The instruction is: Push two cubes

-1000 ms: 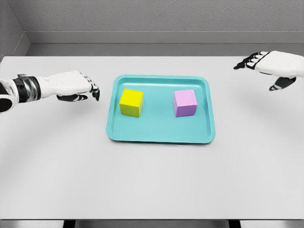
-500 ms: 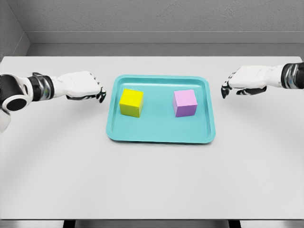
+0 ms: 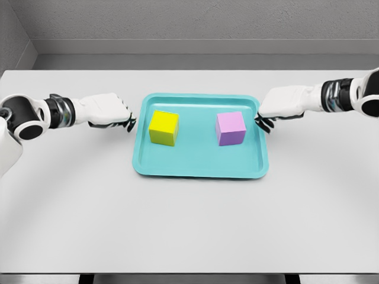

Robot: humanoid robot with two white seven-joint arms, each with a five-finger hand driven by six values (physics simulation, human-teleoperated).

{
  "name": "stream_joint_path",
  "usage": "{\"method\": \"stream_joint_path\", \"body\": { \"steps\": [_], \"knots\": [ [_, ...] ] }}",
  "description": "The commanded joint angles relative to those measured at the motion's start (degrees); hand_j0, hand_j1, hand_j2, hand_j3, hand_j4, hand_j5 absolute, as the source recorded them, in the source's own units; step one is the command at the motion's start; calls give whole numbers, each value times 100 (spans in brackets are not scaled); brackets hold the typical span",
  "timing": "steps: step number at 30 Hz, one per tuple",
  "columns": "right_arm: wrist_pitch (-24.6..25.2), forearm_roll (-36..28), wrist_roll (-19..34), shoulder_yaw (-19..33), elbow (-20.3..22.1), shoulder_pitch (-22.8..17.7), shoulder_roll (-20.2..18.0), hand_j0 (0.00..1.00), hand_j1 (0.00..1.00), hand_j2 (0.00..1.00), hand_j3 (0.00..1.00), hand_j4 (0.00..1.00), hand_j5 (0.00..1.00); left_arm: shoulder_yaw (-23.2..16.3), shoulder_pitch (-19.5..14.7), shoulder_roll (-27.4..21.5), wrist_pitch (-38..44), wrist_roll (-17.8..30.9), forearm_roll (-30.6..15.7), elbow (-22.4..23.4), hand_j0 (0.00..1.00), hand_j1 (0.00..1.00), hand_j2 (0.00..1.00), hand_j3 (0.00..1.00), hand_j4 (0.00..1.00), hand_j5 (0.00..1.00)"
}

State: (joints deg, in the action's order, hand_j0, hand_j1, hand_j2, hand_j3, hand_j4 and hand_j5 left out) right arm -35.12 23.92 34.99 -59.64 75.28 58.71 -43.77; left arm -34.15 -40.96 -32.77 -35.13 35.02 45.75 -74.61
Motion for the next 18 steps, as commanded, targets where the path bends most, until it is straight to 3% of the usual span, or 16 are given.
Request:
{"method": "stream_joint_path", "body": {
  "steps": [1,13,18],
  "knots": [
    [12,-19,1,-179,-5,0,140,14,14,14,14,14,14,5,0,34,13,-2,-13,87,45,45,45,45,45,45],
    [12,25,1,-302,-216,158,149,12,12,12,12,12,12,5,-9,183,13,-2,13,87,46,46,46,46,46,46],
    [12,25,1,-417,-761,220,377,12,12,12,12,12,12,5,-79,201,13,-2,22,148,46,46,46,46,46,46]
  ]
}}
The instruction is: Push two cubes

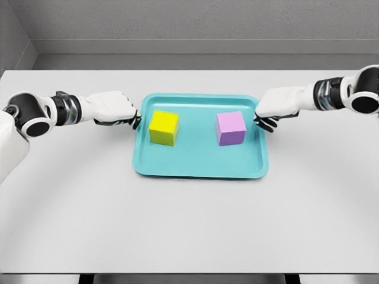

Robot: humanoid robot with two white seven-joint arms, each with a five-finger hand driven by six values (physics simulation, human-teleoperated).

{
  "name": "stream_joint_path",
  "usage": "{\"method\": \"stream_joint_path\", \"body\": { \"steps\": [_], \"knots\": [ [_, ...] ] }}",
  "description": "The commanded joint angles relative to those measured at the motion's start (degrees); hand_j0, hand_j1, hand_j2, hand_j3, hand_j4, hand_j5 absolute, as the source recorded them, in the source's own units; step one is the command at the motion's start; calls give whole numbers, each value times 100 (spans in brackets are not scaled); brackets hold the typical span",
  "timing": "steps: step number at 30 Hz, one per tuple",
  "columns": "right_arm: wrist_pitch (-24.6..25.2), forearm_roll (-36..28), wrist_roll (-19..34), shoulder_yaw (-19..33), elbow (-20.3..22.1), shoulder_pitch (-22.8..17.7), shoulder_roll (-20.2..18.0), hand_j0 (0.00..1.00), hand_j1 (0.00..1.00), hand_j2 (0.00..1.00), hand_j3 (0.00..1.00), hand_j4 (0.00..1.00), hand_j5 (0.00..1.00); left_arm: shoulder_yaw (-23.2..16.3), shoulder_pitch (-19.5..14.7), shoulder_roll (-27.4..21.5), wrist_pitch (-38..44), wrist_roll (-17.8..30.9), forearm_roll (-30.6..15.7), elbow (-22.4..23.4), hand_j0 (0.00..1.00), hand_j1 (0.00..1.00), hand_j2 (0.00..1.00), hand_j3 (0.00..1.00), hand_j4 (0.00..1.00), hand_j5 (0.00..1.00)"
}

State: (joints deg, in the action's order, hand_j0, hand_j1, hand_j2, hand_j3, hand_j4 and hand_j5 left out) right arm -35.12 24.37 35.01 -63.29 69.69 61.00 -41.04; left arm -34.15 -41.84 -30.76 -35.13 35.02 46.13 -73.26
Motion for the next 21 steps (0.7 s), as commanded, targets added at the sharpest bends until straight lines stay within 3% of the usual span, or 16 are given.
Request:
{"method": "stream_joint_path", "body": {
  "steps": [1,9,21],
  "knots": [
    [12,-20,-1,-61,-254,0,140,12,12,12,12,12,12,5,-9,8,13,-2,-25,13,46,46,46,46,46,46],
    [12,112,-1,-184,-711,26,448,12,12,12,12,12,12,5,-35,35,13,-2,-16,40,46,46,46,46,46,46],
    [12,226,-1,-290,-755,26,571,12,12,12,12,12,12,5,-105,26,13,-2,-69,-22,46,46,46,46,46,46]
  ]
}}
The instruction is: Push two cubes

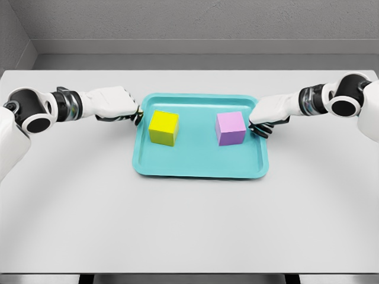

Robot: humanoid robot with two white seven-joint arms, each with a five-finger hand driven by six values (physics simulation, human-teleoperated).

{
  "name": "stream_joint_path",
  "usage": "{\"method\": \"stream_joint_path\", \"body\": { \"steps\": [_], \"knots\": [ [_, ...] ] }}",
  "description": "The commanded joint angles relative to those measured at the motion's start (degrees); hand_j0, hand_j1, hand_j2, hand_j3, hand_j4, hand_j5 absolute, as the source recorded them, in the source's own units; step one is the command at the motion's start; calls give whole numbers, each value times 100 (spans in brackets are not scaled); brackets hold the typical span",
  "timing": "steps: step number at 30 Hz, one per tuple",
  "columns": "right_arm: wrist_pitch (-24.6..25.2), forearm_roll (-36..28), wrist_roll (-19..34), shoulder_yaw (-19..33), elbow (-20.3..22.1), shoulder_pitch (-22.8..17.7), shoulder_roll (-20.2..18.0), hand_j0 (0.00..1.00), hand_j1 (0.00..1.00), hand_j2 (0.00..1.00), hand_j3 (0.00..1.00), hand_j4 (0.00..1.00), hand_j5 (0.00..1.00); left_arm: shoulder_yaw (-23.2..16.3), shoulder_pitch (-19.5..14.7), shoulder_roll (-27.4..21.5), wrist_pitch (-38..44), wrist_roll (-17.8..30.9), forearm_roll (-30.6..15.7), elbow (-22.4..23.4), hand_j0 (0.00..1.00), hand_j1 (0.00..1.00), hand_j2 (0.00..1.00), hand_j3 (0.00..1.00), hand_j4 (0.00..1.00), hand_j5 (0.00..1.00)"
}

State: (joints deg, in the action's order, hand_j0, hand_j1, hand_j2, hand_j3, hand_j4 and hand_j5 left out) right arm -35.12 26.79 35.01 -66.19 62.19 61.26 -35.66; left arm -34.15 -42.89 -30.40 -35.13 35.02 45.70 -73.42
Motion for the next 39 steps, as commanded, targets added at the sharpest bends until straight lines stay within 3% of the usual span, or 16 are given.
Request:
{"method": "stream_joint_path", "body": {
  "steps": [1,15,39],
  "knots": [
    [12,-16,-1,-8,-5,0,59,12,12,12,12,12,12,5,0,-10,13,-2,-35,-15,46,46,46,46,46,46],
    [12,28,-1,-70,13,-9,147,12,12,12,12,12,12,-13,26,8,13,-2,0,-112,46,46,46,46,46,46],
    [12,28,-1,-114,74,-9,314,12,12,12,12,12,12,-154,18,157,13,-2,18,99,46,46,46,46,46,46]
  ]
}}
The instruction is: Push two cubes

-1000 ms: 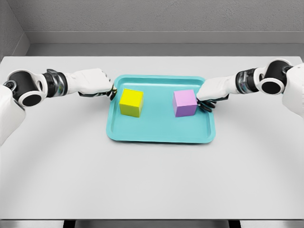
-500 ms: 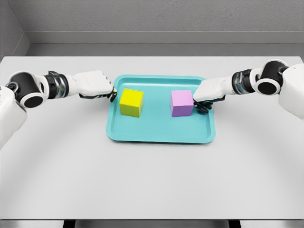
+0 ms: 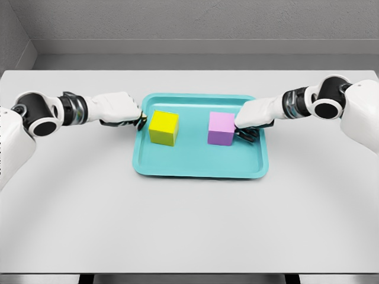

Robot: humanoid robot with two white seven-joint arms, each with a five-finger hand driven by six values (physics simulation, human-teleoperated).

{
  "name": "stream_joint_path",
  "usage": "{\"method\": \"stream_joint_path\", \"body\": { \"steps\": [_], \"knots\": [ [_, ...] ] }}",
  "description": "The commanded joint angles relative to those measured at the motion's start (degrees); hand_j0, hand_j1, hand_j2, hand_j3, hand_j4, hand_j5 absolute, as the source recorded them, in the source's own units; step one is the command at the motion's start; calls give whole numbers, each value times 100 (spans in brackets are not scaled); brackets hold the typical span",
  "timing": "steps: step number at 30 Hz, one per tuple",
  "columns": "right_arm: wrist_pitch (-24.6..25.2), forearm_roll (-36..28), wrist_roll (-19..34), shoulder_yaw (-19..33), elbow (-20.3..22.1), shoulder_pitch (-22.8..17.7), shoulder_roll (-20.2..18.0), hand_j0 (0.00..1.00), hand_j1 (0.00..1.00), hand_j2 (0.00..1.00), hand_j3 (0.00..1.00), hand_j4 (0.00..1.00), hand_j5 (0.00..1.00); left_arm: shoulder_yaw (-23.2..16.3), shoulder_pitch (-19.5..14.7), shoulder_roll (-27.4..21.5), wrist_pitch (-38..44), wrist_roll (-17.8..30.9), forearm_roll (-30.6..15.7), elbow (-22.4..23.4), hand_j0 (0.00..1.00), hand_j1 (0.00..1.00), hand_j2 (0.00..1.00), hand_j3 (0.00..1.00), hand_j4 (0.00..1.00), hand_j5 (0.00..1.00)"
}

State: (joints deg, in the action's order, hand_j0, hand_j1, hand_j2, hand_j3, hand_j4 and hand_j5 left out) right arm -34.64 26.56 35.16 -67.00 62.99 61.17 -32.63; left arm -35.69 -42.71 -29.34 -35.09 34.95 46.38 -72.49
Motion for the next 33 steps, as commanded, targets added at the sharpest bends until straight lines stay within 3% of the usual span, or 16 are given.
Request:
{"method": "stream_joint_path", "body": {
  "steps": [1,14,20,23,33],
  "knots": [
    [-36,51,-16,-33,-6,0,11,12,12,12,12,12,12,-8,0,51,9,5,-59,-11,46,46,46,46,46,46],
    [-36,51,-16,-50,-103,9,99,12,12,12,12,12,12,-17,-9,113,9,5,-59,-29,46,46,46,46,46,46],
    [-36,51,-16,-50,-340,44,125,12,12,12,12,12,12,-26,-9,271,9,5,-33,-11,46,46,46,46,46,46],
    [-36,113,-16,-51,-577,53,336,12,12,12,12,12,12,-26,-9,297,9,5,-33,-11,46,46,46,46,46,46],
    [-36,131,-16,-130,-639,79,494,12,12,12,12,12,12,-184,-18,438,9,5,-42,-11,45,45,45,45,45,45]
  ]
}}
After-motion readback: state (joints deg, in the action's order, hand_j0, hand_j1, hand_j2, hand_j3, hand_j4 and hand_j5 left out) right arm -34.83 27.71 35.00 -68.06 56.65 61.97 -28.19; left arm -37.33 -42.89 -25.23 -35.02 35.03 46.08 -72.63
